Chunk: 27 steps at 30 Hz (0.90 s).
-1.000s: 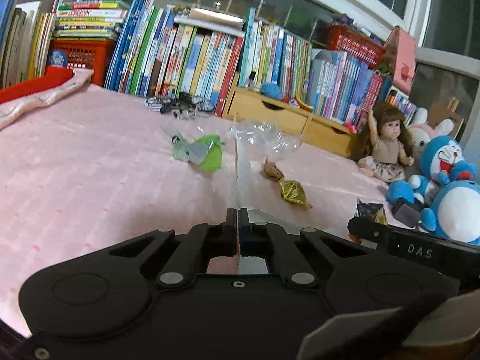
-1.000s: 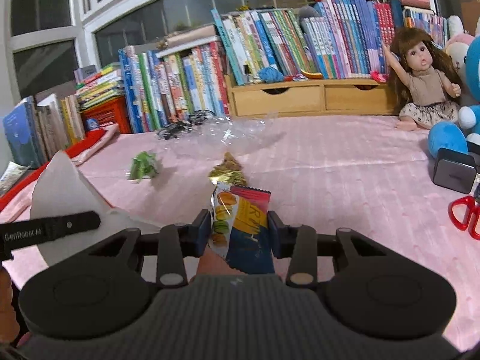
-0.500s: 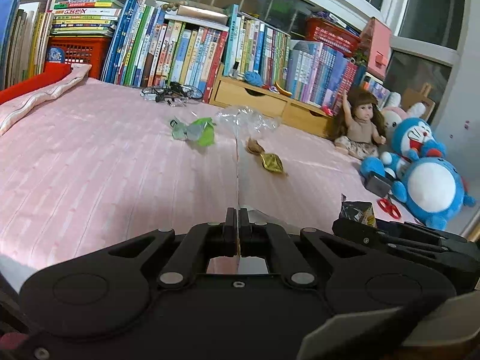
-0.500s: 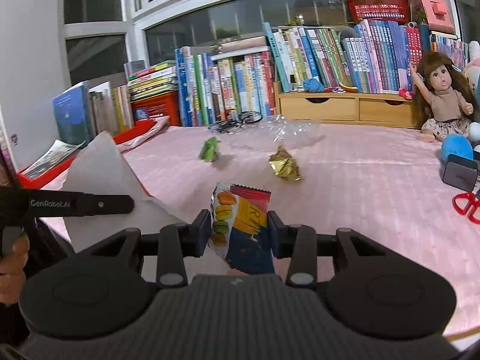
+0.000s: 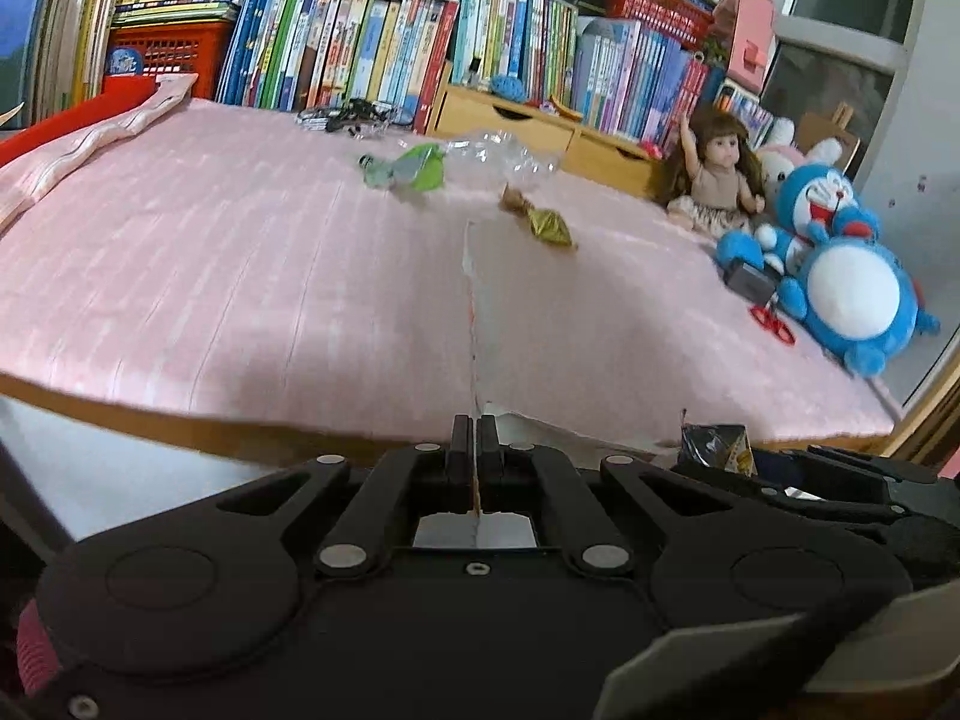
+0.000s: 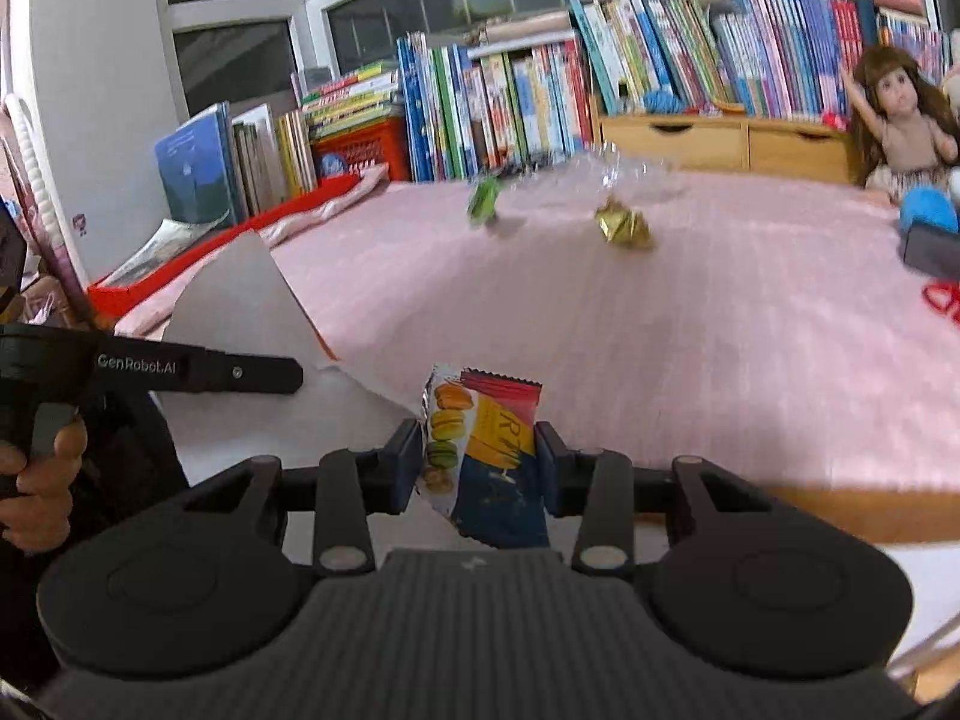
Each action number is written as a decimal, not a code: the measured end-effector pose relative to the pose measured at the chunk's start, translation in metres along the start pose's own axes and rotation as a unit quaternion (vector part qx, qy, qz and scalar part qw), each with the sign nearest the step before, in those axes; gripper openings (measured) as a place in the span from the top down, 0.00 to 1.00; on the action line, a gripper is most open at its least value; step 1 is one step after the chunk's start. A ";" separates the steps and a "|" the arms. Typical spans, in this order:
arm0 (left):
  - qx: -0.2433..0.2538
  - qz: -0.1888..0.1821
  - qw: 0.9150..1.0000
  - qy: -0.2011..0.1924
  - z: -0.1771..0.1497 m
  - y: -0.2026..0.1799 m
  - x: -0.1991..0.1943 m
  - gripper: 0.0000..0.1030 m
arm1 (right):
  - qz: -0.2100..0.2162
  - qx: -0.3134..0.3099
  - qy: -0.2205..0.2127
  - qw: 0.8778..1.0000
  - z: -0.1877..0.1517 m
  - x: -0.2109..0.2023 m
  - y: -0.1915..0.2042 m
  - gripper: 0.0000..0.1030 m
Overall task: Collect trash
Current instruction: 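Lift the paper sheet and snack packet and carry them toward the bed edge, then lower the white paper and snack packet into the black bag with both tools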
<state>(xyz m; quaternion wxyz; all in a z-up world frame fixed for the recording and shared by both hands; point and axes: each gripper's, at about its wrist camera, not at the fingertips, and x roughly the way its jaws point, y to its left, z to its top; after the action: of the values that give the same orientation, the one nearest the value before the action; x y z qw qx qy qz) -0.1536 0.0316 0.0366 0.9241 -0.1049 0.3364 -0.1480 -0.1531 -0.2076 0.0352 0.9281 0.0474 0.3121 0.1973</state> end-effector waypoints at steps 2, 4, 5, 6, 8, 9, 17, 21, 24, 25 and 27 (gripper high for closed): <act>-0.002 0.004 1.000 0.013 -0.009 0.000 -0.001 1.00 | 0.000 0.003 0.013 1.000 -0.009 0.000 0.002 0.57; 0.000 0.006 1.000 0.030 -0.020 0.000 0.001 1.00 | -0.002 0.004 0.025 1.000 -0.019 0.001 0.003 0.57; 0.000 0.007 0.999 0.037 -0.025 0.001 0.002 1.00 | -0.003 0.006 0.033 0.999 -0.023 0.002 0.004 0.57; 0.001 0.009 0.999 0.045 -0.030 0.001 0.003 1.00 | -0.001 0.010 0.039 0.999 -0.027 0.004 0.004 0.57; 0.001 0.018 0.998 0.059 -0.039 0.002 0.008 1.00 | 0.005 0.022 0.055 0.998 -0.035 0.008 0.003 0.57; 0.002 0.022 0.997 0.067 -0.044 0.003 0.011 1.00 | 0.007 0.025 0.060 0.998 -0.038 0.010 0.003 0.57; 0.001 0.046 0.991 0.125 -0.068 0.009 0.046 1.00 | -0.003 0.015 0.117 0.993 -0.069 0.036 0.005 0.57; -0.004 0.053 0.987 0.154 -0.079 0.013 0.066 1.00 | -0.008 0.018 0.137 0.990 -0.082 0.046 0.004 0.57; 0.002 0.059 0.984 0.168 -0.087 0.014 0.078 0.99 | -0.011 0.019 0.147 0.989 -0.086 0.052 0.002 0.56; 0.005 0.061 0.983 0.173 -0.089 0.014 0.082 0.99 | -0.012 0.019 0.149 0.989 -0.088 0.053 0.002 0.56; 0.008 0.068 0.981 0.184 -0.096 0.015 0.091 0.99 | -0.012 0.021 0.157 0.987 -0.091 0.058 -0.001 0.55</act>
<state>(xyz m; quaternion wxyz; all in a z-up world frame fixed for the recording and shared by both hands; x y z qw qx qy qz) -0.1465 0.0049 -0.0933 0.8553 -0.0458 0.5055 -0.1043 -0.1654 -0.1884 -0.0705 0.8690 0.0312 0.4581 0.1842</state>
